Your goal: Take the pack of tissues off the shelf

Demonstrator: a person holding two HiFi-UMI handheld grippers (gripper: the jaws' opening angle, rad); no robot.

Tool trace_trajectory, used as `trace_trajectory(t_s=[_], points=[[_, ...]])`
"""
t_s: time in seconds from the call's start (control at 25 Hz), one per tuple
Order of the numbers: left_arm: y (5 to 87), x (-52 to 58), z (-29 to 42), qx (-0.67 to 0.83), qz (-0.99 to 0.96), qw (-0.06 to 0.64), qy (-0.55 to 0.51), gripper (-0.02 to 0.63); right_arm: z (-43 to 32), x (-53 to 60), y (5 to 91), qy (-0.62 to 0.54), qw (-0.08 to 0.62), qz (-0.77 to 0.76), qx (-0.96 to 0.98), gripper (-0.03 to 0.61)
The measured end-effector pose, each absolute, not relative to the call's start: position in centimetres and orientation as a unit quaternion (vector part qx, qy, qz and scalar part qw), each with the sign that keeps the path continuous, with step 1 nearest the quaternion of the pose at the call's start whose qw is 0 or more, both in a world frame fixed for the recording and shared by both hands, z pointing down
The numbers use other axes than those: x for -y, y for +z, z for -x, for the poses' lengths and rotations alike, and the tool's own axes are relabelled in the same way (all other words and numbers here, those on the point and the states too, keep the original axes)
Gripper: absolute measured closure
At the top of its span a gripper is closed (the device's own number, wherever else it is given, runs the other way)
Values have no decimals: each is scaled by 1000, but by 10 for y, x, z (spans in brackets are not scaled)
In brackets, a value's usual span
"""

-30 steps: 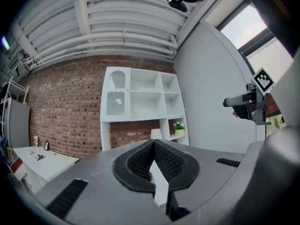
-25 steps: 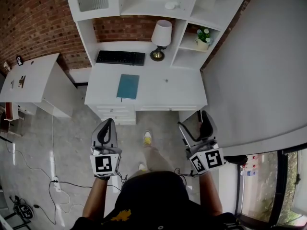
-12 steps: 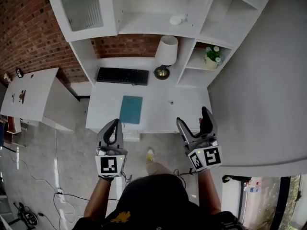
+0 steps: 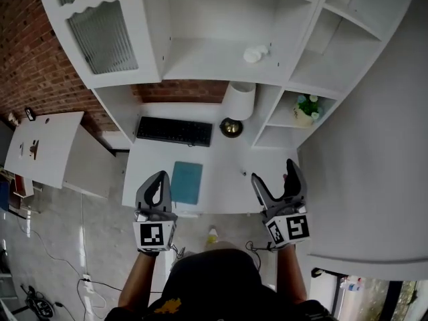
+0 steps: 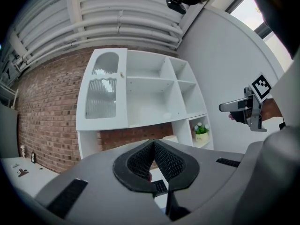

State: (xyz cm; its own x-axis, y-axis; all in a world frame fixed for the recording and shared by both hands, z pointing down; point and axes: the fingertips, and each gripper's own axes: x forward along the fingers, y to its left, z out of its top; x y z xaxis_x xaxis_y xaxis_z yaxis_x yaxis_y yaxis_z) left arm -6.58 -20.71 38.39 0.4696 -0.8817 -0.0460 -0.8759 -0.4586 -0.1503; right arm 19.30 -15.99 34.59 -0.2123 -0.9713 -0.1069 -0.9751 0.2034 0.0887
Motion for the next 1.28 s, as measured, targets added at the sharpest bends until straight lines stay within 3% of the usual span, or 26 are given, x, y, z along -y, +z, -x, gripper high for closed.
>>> trace_trajectory(t_s=[0.36,0.84,1.28], points=[[373,275,63,-496,863,91,-34,600,-185,215,337,60,16,634,-771,150],[340,361,23,-412,908,72,13,600,-172,278,312,80,0,657,-749,151],[293,429,-32,-361,927,97,28,600,-193,366,288,82,-3,672,-736,152]])
